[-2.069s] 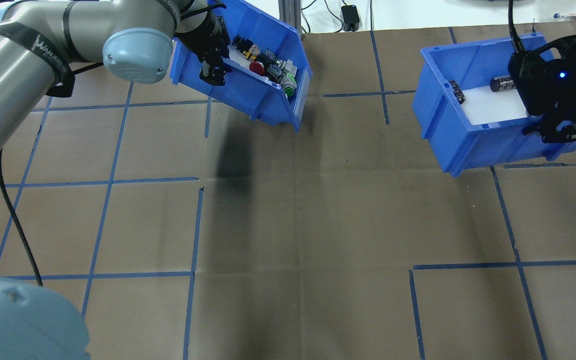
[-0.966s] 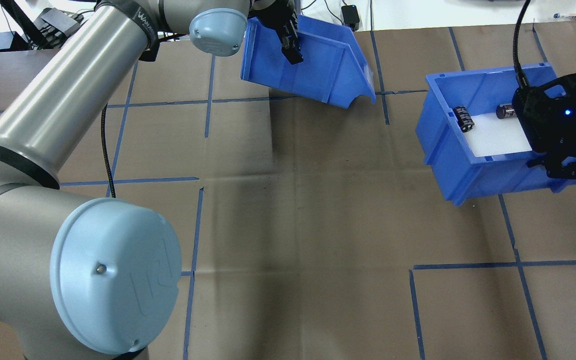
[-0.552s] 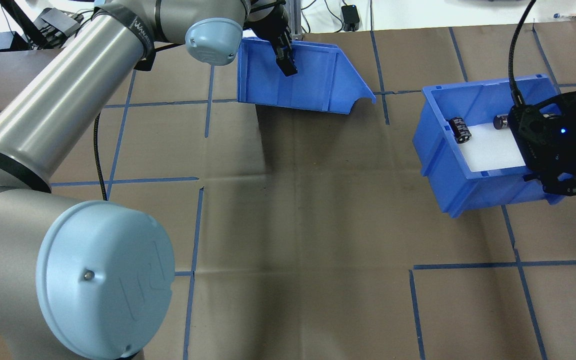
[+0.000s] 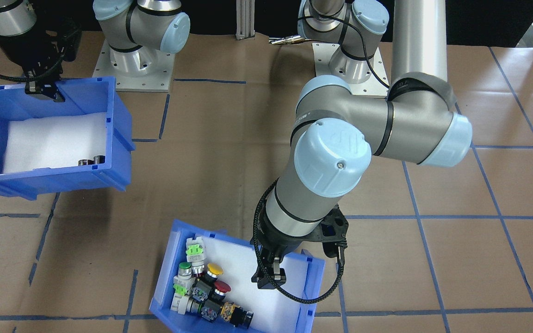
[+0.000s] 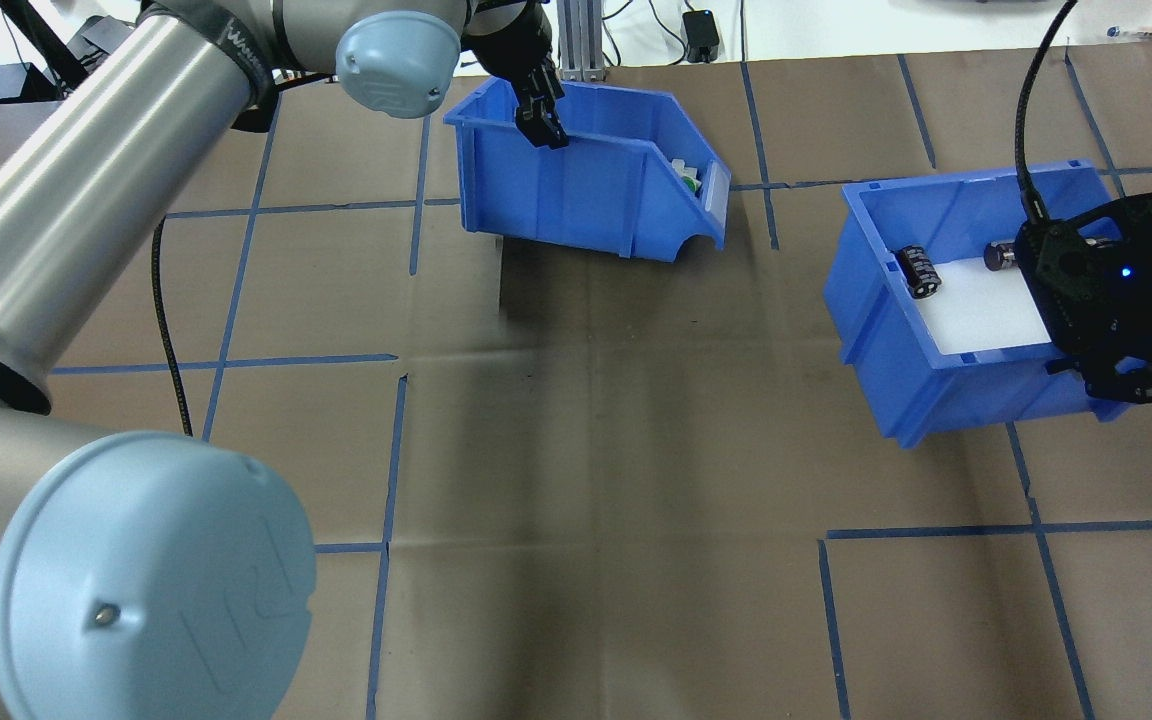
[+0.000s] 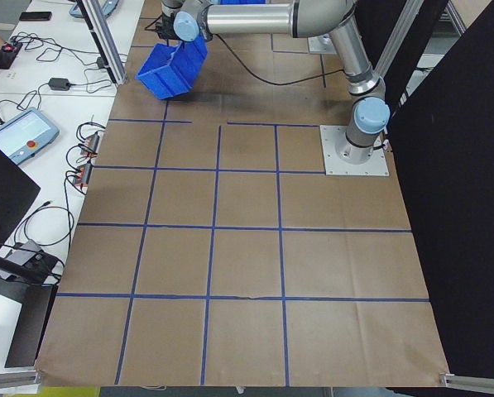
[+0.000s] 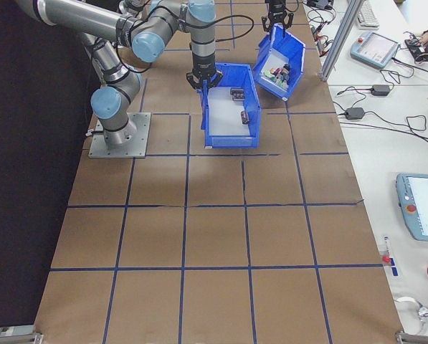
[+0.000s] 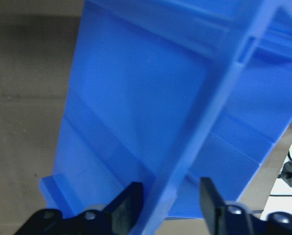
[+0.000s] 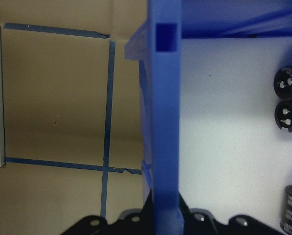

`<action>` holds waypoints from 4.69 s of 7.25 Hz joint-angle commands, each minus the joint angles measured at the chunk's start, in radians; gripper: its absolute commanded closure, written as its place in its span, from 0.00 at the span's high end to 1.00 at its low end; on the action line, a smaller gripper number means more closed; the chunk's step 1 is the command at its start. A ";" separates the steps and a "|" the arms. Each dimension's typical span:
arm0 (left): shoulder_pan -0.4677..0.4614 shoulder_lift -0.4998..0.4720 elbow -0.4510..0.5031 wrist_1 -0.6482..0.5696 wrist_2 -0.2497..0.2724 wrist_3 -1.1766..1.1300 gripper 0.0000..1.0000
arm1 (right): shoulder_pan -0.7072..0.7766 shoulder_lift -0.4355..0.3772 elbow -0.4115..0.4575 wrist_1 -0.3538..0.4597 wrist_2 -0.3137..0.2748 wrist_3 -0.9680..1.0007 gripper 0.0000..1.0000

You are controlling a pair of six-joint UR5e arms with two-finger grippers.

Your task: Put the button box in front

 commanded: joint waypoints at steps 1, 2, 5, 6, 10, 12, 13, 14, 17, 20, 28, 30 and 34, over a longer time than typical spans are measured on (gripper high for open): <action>0.033 0.079 -0.001 -0.237 0.033 0.216 1.00 | 0.000 -0.042 0.037 0.040 0.000 0.003 0.02; 0.047 0.093 0.000 -0.275 0.094 0.318 1.00 | 0.003 -0.091 0.086 0.038 0.008 0.043 0.02; 0.135 0.154 -0.001 -0.358 0.150 0.916 1.00 | 0.075 -0.192 0.212 0.037 0.015 0.210 0.02; 0.165 0.179 -0.001 -0.384 0.158 1.114 1.00 | 0.150 -0.191 0.227 0.019 0.015 0.293 0.02; 0.280 0.254 -0.001 -0.458 0.190 1.731 1.00 | 0.430 -0.136 0.258 -0.115 0.003 0.565 0.02; 0.277 0.425 -0.055 -0.599 0.187 1.749 1.00 | 0.568 -0.075 0.258 -0.194 0.000 0.673 0.02; 0.275 0.487 -0.122 -0.593 0.187 1.761 1.00 | 0.637 -0.042 0.259 -0.233 -0.023 0.747 0.02; 0.275 0.534 -0.182 -0.585 0.196 1.778 1.00 | 0.699 -0.013 0.261 -0.267 -0.037 0.798 0.02; 0.275 0.578 -0.251 -0.582 0.196 1.781 1.00 | 0.878 0.149 0.261 -0.449 -0.092 0.988 0.01; 0.272 0.642 -0.367 -0.542 0.201 1.760 0.99 | 0.994 0.301 0.256 -0.645 -0.133 1.109 0.01; 0.272 0.695 -0.500 -0.300 0.191 1.919 0.99 | 0.954 0.250 0.194 -0.552 -0.167 1.096 1.00; 0.271 0.708 -0.518 -0.280 0.185 1.913 0.99 | 0.869 0.234 0.064 -0.386 -0.135 1.096 1.00; 0.271 0.707 -0.526 -0.264 0.187 1.913 0.99 | 0.515 0.234 -0.176 -0.212 0.032 1.114 1.00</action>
